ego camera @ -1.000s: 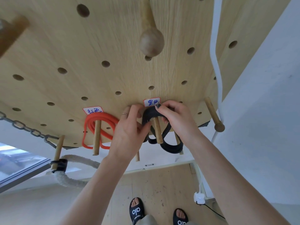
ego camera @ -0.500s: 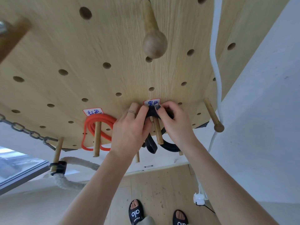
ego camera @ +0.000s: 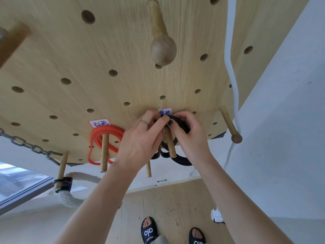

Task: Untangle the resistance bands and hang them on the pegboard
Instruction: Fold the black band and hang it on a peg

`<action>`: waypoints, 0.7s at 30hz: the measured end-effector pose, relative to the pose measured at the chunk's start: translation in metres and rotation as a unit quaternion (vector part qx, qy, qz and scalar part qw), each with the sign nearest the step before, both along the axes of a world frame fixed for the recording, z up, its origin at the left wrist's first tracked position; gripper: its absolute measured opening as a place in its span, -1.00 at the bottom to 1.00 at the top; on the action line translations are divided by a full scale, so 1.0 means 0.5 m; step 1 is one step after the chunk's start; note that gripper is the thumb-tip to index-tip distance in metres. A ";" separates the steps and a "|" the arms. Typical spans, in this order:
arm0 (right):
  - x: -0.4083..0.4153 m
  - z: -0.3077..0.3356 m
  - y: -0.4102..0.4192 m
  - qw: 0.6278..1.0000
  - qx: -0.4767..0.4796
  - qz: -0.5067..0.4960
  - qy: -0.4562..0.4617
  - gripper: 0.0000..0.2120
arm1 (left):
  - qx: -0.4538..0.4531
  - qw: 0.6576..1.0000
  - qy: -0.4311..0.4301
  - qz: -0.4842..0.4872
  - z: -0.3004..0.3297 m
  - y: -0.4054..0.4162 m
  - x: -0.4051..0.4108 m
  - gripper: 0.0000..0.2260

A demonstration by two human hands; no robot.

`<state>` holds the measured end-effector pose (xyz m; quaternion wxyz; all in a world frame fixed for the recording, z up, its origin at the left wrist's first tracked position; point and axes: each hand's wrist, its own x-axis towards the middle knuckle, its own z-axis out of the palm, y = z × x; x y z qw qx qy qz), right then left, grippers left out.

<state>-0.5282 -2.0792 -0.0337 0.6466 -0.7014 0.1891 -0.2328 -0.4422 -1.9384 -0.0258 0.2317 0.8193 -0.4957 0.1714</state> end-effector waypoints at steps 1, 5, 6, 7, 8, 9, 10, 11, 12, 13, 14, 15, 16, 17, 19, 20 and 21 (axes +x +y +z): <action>-0.003 -0.003 0.000 1.000 -0.012 -0.005 0.001 -0.90 | 0.001 1.000 -0.002 -0.002 0.000 0.001 0.002 -0.77; -0.023 -0.021 -0.004 0.993 -0.114 -0.039 -0.005 -0.77 | -0.004 1.000 -0.011 0.000 -0.001 -0.001 0.001 -0.82; -0.030 -0.031 -0.005 0.987 -0.155 -0.047 -0.008 -0.73 | -0.002 1.000 -0.012 0.002 -0.001 -0.002 0.000 -0.83; -0.036 -0.045 -0.005 0.979 -0.195 -0.056 -0.009 -0.70 | 0.000 1.000 -0.010 0.002 -0.001 -0.002 -0.001 -0.82; -0.041 -0.059 -0.004 0.971 -0.232 -0.065 -0.007 -0.66 | 0.001 1.000 -0.005 0.000 -0.001 -0.002 -0.002 -0.82; -0.045 -0.074 -0.002 0.961 -0.266 -0.078 -0.002 -0.63 | 0.001 1.000 0.004 -0.006 0.000 -0.002 -0.001 -0.82; -0.047 -0.087 0.002 0.949 -0.301 -0.096 0.004 -0.62 | -0.001 1.000 0.017 -0.016 0.002 -0.001 0.000 -0.82; -0.048 -0.098 0.007 0.935 -0.333 -0.122 0.011 -0.62 | -0.004 0.999 0.034 -0.028 0.004 -0.001 0.003 -0.83; -0.046 -0.104 0.012 0.921 -0.360 -0.148 0.018 -0.62 | -0.008 0.998 0.051 -0.039 0.008 0.000 0.007 -0.84; -0.044 -0.108 0.016 0.910 -0.379 -0.169 0.023 -0.63 | -0.010 0.997 0.063 -0.047 0.013 0.000 0.011 -0.85; -0.040 -0.110 0.021 0.904 -0.385 -0.183 0.025 -0.63 | -0.009 0.996 0.069 -0.052 0.017 0.000 0.014 -0.85; -0.035 -0.112 0.025 0.906 -0.379 -0.188 0.024 -0.63 | -0.007 0.996 0.071 -0.056 0.020 0.001 0.017 -0.86; -0.030 -0.112 0.030 0.912 -0.364 -0.189 0.021 -0.63 | -0.007 0.996 0.069 -0.058 0.023 0.001 0.018 -0.86; -0.026 -0.114 0.034 0.919 -0.346 -0.188 0.019 -0.64 | -0.009 0.996 0.064 -0.053 0.023 0.000 0.019 -0.86; -0.018 -0.118 0.042 0.931 -0.314 -0.185 0.020 -0.66 | -0.013 0.998 0.053 -0.032 0.023 -0.008 0.015 -0.87; -0.014 -0.120 0.045 0.937 -0.296 -0.184 0.022 -0.69 | -0.016 0.998 0.049 -0.019 0.023 -0.013 0.011 -0.88; -0.011 -0.122 0.047 0.943 -0.276 -0.185 0.027 -0.72 | -0.018 0.999 0.047 -0.006 0.023 -0.018 0.007 -0.89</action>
